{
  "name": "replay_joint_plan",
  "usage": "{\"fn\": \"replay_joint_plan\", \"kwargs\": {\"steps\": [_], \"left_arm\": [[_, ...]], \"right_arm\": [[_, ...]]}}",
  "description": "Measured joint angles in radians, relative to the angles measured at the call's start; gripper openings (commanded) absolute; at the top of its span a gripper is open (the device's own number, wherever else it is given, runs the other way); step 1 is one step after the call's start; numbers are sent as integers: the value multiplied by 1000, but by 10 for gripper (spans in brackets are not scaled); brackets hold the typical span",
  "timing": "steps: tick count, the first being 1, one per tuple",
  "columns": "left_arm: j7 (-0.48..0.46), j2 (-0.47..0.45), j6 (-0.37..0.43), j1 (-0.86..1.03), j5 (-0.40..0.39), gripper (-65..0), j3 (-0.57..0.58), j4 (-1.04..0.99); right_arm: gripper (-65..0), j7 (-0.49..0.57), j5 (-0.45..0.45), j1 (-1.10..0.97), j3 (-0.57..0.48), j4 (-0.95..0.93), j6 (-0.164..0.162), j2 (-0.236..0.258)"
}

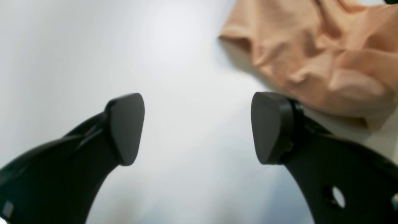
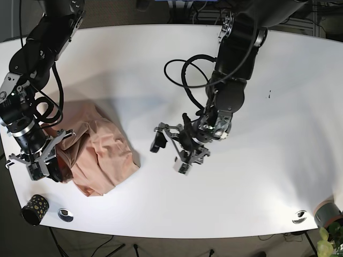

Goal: Fold the T-shirt properly
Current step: 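Drag the peach shirt with the right gripper and lower the left gripper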

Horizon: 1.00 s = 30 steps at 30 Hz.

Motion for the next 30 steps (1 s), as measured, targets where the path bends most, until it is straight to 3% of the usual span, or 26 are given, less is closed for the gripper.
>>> {"fn": "replay_joint_plan", "kwargs": {"steps": [6,12,14,17,21,25,30], "left_arm": [[-142,3,-8,-82,0,-146,186,-232],[-245,0,-3,-101,-1,-150,228,-253],[-237,-1,-2,-95,-14,-150,224,-232],[-227,0,-3,-63,-96,-150,185,-137],[-139,-44,-18,-48,-188,-151,111,24],[-95,-133,5,-19,-201,-151,4,153],[-31,-226,11,73,-191,-151,-79,263]], "right_arm": [[-650,-3,-2,0,2,0,-2,1],[-650,-18,5,14,-15,0,-2,1],[-650,-31,-8,35,-76,-1,-4,7],[-650,-25,4,74,-168,-1,3,9],[-650,-14,12,139,-230,2,0,-2],[-650,-37,-4,249,-327,-3,-2,12],[-650,-9,13,366,-435,-8,4,-30]]}}
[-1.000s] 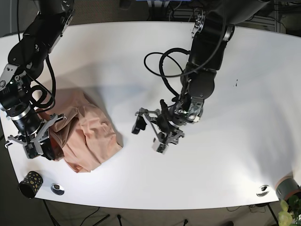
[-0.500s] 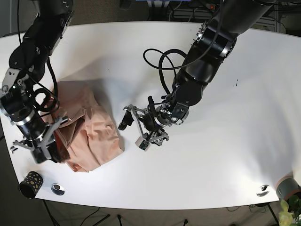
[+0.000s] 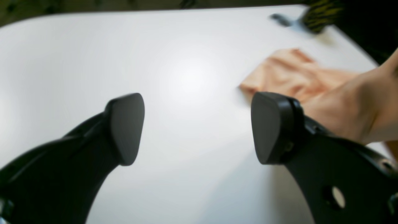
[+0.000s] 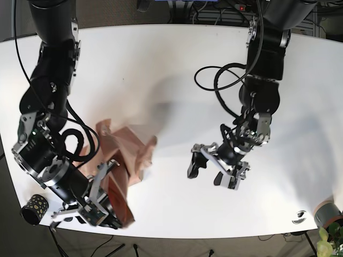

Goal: Fold the T-shirt properly
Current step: 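Drag the peach shirt with the right gripper and lower the left gripper, then lift the peach shirt with the right gripper and grasp its hem with the left gripper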

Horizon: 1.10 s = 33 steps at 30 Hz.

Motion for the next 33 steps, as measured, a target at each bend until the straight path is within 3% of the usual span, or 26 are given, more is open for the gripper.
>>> {"fn": "replay_joint_plan", "kwargs": {"steps": [7,13,20,25,33], "left_arm": [[6,-113,-18,112,-11,-151,-95,99],[5,-182,-6,223,-3,-151,-182,164],[7,-179,-28,298,-11,-151,-180,203],[3,-181,-16,314,-8,-151,-187,206],[3,-88,-18,316,-5,-151,-177,206]], "right_arm": [[-650,-50,-16,158,-99,-11,-2,-46],[-650,-80,13,297,-105,-3,1,-93],[-650,-154,-8,433,-41,0,1,-85],[-650,-135,13,517,-43,2,-5,-96],[-650,-181,7,648,-44,2,-2,-110]]}}
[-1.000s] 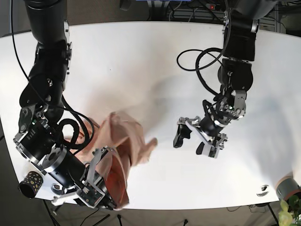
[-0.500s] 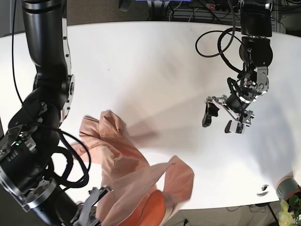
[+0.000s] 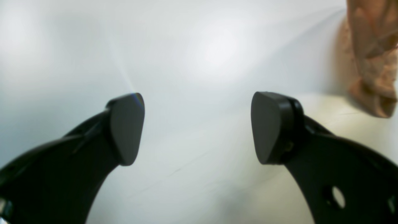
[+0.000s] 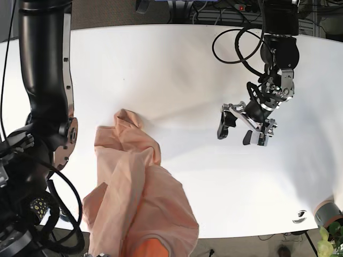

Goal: Fold the T-shirt properly
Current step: 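Lift the peach shirt with the right gripper and grasp its hem with the left gripper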

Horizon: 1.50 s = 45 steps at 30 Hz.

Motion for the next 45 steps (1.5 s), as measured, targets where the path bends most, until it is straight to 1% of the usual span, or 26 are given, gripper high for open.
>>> {"fn": "replay_joint_plan", "kwargs": {"steps": [3,5,9,11,14,17,19,21,23,24,29,31,36,39,45], "left_arm": [[0,12,6,-13,3,-151,56,0],[1,13,2,-26,0,-151,113,1],[-7,19,4,-42,-6,-151,249,2],[6,28,-10,-50,-8,-151,329,1],[8,41,-4,-73,-4,-149,399,0],[9,46,-12,-95,-9,-149,436,0],[50,46,-66,-102,-10,-149,441,0],[115,45,-129,-103,-6,-149,441,0],[143,41,-170,-103,-2,-149,441,-1],[143,41,-177,-103,-2,-149,441,-1],[135,82,-170,-114,-3,-147,439,-48],[135,97,-147,-116,-2,-147,441,-95],[132,132,-117,-149,7,-147,440,-215],[79,152,-107,-178,4,-147,440,-270],[41,203,-105,-226,-3,-147,441,-382]], "right_arm": [[-650,7,4,4,1,1,0,0],[-650,6,4,-13,-3,1,0,-5],[-650,3,4,-59,-29,-1,1,-5],[-650,-5,1,-84,-30,-1,2,-5],[-650,-4,-4,-99,-30,-1,2,-6],[-650,-4,-4,-106,-30,-2,2,-8],[-650,-3,-4,-111,-30,-2,2,-8],[-650,-3,-7,-121,-30,-2,2,-8],[-650,-5,-8,-124,-30,-2,3,-8],[-650,-4,-8,-126,-30,-2,3,-8],[-650,-4,-7,-123,-24,-2,3,-5],[-650,-4,-8,-124,-23,-2,3,-5],[-650,-3,-8,-123,-21,-2,2,-6],[-650,-4,-8,-124,-22,-2,3,-6],[-650,-4,-12,-124,-19,-2,2,-6]]}}
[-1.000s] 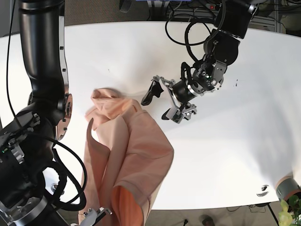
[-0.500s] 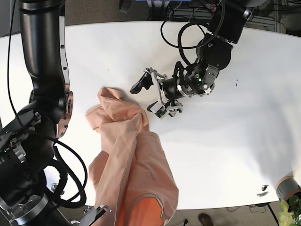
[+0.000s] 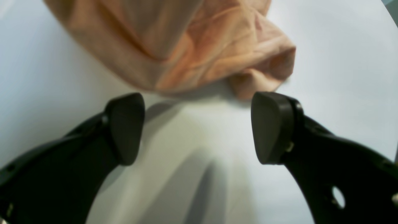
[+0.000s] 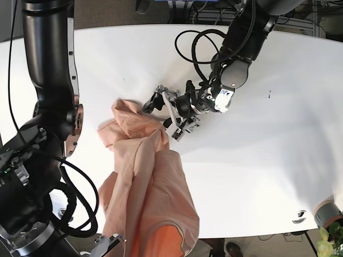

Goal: Fold the T-shirt properly
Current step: 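Lift the peach shirt with the right gripper and grasp its hem with the left gripper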

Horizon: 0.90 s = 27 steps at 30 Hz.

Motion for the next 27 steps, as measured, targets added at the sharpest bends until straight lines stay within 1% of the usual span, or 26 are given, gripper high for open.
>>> {"fn": "replay_joint_plan", "kwargs": {"steps": [4,10,11,12,13,15,17,19,20,21,22,25,27], "left_arm": [[-30,32,2,-34,0,-147,2,-63],[-127,72,-7,-92,-10,-153,2,-202],[-144,80,-6,-102,-11,-156,1,-227],[-153,88,-6,-111,-10,-172,2,-246],[-167,93,-6,-116,-10,-196,2,-261],[-194,103,-2,-120,-10,-279,2,-287],[-219,108,-2,-122,-10,-413,2,-310],[-229,111,0,-126,-13,-517,2,-331],[-227,111,1,-126,-11,-587,2,-338],[-230,111,0,-126,-11,-635,2,-345],[-224,111,1,-126,-14,-650,1,-346],[-222,111,1,-126,-8,-640,2,-347],[-221,111,1,-126,-7,-650,0,-347]], "right_arm": [[-650,0,5,0,0,0,1,0],[-650,0,4,0,0,0,0,0],[-650,1,6,0,0,0,1,0],[-650,1,5,-1,0,0,1,0],[-650,1,4,-4,0,0,0,0],[-650,3,4,-14,0,0,0,1],[-650,0,4,-21,0,0,0,1],[-650,0,4,-25,0,0,1,1],[-650,0,5,-25,0,0,1,0],[-650,1,5,-25,0,0,1,0],[-650,1,4,-26,0,0,1,0],[-650,1,4,-33,0,0,0,1],[-650,1,4,-37,0,0,1,1]]}}
